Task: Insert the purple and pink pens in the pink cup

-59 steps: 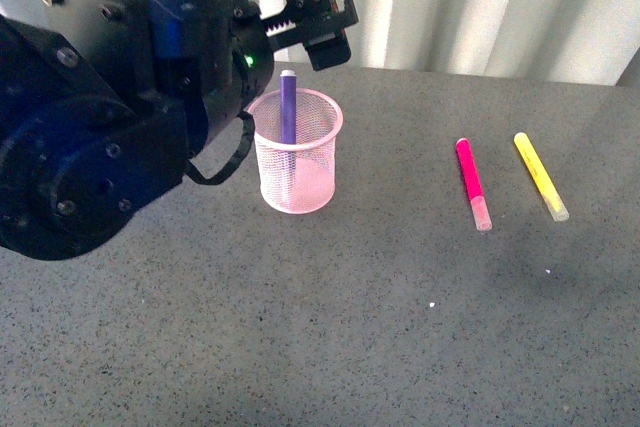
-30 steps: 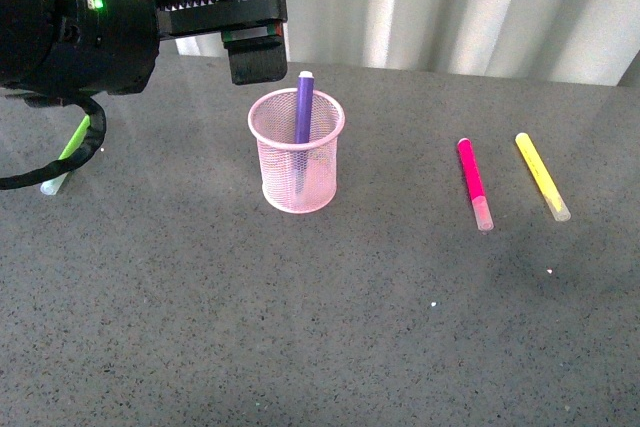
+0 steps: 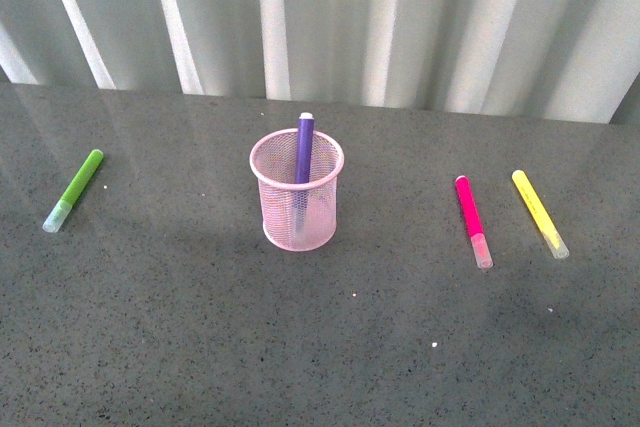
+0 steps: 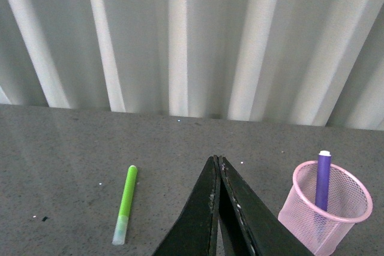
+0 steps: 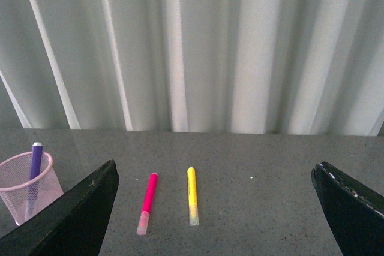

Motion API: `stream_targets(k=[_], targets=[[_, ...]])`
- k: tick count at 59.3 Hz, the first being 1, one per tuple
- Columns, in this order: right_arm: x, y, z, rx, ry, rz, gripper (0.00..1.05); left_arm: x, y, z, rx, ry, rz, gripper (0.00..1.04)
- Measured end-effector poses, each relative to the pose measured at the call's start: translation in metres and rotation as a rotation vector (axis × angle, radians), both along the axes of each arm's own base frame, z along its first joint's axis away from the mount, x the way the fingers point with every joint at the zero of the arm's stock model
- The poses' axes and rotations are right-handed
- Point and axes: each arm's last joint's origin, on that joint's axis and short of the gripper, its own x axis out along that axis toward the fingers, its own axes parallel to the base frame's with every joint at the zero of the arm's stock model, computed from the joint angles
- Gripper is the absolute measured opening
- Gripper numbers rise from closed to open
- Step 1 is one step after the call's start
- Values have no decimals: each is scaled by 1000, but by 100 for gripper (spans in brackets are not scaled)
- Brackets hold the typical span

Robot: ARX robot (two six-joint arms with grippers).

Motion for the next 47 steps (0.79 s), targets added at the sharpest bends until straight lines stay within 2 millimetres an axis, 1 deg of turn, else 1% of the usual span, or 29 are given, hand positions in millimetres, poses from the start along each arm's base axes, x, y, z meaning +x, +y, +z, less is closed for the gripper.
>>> stream_targets(k=[10,17,24,27,32,47], targets=[[0,0,0,0,0,0,98,-22,13,-1,4,6,7,4],[0,0,0,0,0,0,98,-35,18,0,4,4,3,4],[0,0,0,0,0,0,98,-44,22,0,3,4,7,4],[0,0,0,0,0,0,98,-49,28,0,3,4,-14,4],[0,0,0,0,0,0,98,-55,33,1,3,2,8,4],[0,0,0,0,0,0,98,-67,34,7,2,-17,10,4]])
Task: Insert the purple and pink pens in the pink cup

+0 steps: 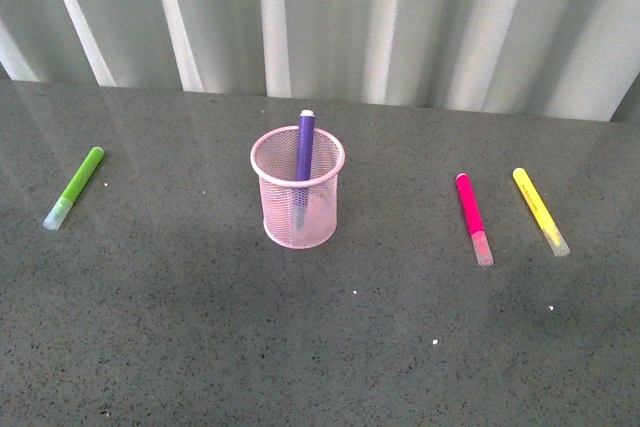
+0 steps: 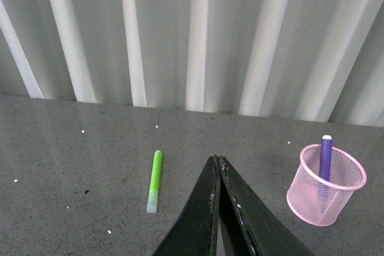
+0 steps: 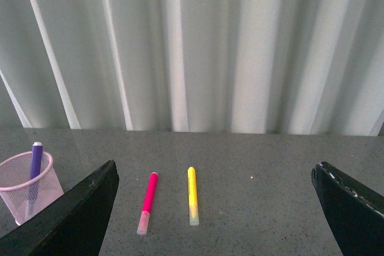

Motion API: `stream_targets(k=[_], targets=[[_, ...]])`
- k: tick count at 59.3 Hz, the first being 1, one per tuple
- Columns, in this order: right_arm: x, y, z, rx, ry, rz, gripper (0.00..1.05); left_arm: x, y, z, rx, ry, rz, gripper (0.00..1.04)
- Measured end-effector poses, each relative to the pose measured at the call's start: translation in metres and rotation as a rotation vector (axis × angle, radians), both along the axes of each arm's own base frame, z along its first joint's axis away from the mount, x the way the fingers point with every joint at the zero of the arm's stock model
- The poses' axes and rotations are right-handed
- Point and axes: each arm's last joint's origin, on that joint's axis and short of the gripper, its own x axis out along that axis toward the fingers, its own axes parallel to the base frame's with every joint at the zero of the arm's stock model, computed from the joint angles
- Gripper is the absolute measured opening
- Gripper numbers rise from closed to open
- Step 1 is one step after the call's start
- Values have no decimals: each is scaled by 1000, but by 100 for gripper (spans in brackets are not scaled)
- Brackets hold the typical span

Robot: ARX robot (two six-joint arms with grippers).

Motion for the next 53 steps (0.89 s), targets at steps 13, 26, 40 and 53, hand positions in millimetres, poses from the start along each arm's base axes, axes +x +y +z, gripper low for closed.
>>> stream_targets(k=[13,26,40,53], targets=[[0,0,0,0,0,0,98,-9,0,4,0,-11,1,4],[0,0,0,0,0,0,98,-17,0,5,0,-16,0,4],[0,0,0,0,0,0,98,-24,0,5,0,-18,0,4],[0,0,0,0,0,0,98,-28,0,5,0,-19,0,4]])
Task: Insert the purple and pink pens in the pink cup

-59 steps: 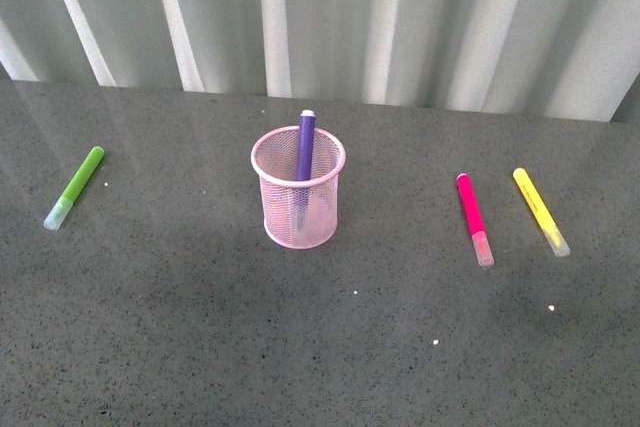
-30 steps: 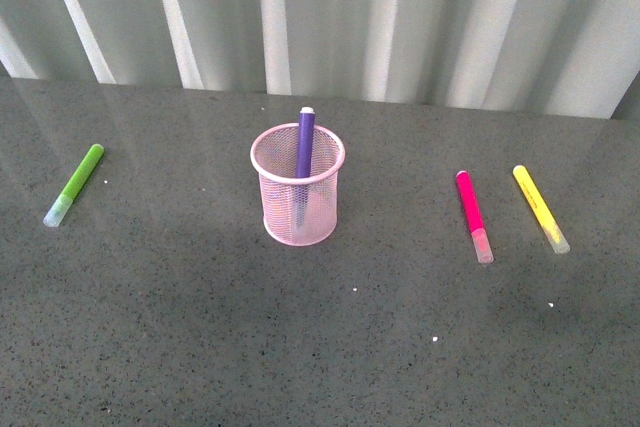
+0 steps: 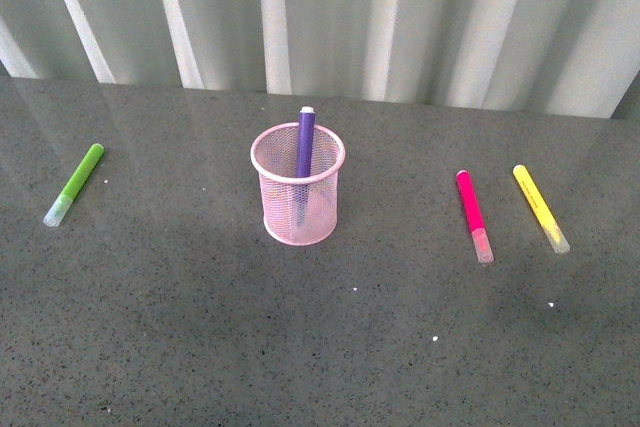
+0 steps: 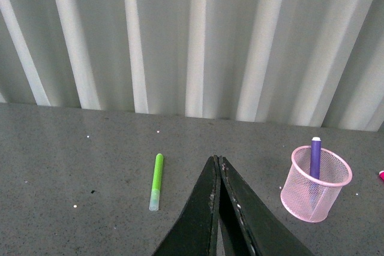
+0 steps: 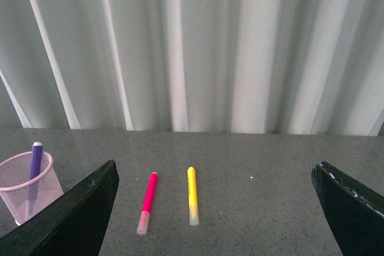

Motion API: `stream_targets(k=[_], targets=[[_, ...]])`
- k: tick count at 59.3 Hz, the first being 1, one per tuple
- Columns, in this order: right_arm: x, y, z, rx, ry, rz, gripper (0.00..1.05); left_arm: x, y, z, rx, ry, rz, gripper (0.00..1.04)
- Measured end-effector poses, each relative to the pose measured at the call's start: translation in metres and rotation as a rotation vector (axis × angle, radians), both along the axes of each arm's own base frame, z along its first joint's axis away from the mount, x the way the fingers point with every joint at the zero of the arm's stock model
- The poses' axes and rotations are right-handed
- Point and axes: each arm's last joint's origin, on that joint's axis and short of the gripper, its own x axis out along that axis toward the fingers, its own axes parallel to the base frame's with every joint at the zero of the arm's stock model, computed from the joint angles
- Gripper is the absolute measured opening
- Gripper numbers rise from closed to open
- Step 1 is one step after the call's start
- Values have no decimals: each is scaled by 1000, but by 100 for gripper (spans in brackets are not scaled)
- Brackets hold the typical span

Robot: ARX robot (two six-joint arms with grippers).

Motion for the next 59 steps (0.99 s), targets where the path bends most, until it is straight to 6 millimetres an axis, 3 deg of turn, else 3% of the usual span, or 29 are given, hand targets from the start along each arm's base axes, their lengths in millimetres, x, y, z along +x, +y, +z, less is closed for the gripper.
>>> stream_targets(k=[36,46,59], targets=[[0,0,0,0,0,0,98,-14,0,-3,0,6,-3,5],[0,0,0,0,0,0,98,-14,0,-3,0,7,-3,43],[0,0,0,1,3,-3,98,-14,0,-3,0,7,-3,82]])
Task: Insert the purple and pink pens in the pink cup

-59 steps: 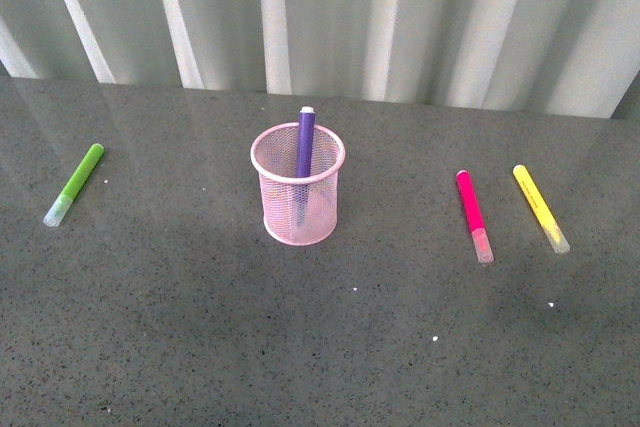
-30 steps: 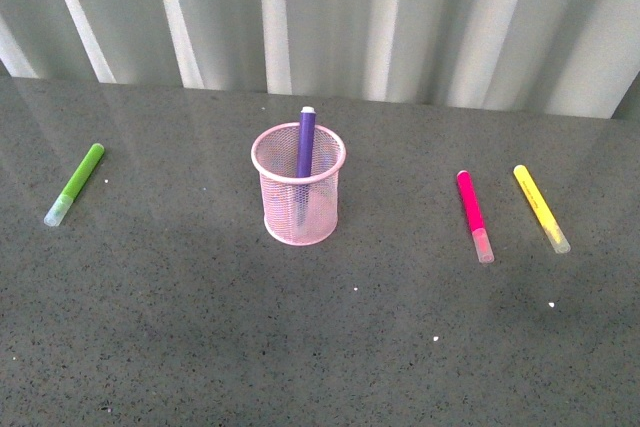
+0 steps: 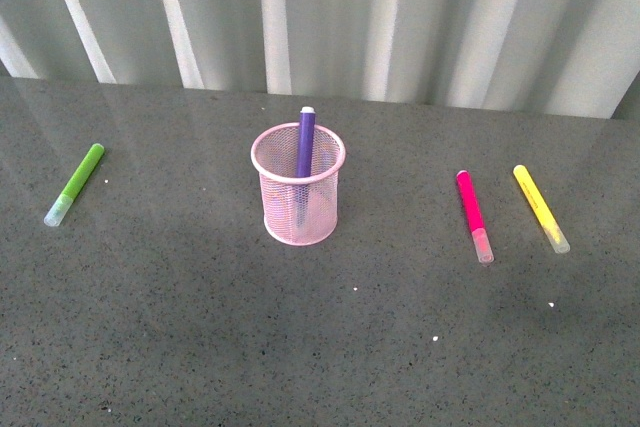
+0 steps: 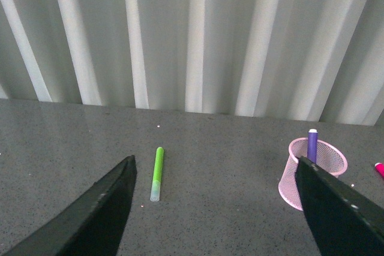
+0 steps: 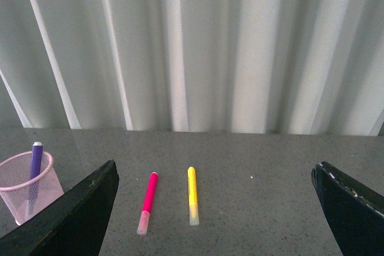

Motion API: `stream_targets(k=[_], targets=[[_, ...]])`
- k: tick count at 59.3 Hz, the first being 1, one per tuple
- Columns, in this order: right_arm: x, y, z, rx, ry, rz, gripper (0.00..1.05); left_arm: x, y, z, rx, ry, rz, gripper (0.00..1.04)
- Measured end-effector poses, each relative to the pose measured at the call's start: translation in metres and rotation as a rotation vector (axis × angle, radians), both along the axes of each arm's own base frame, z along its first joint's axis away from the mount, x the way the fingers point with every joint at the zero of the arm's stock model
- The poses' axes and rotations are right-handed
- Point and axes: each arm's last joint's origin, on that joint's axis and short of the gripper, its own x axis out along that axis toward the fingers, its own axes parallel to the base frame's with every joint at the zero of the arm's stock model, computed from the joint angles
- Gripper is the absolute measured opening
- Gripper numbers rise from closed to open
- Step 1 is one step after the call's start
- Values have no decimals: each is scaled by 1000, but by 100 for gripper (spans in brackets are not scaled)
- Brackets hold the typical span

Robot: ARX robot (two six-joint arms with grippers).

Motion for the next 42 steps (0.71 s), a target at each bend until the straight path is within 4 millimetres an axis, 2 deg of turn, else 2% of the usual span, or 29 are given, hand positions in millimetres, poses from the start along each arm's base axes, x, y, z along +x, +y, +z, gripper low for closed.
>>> stream_targets(k=[6,11,20,30,42], targets=[[10,-10,-1,-4,354,-138,98,0,0,0,0,0,0,100],[33,-21,4,11,437,-134,98,0,0,0,3,-2,0,98],[94,-29,13,21,566,-39,98,0,0,0,3,-2,0,98],[154,-27,-4,8,736,-29,98,0,0,0,3,-2,0,98],[212,-6,-22,-29,823,16,98,0,0,0,3,-2,0,98]])
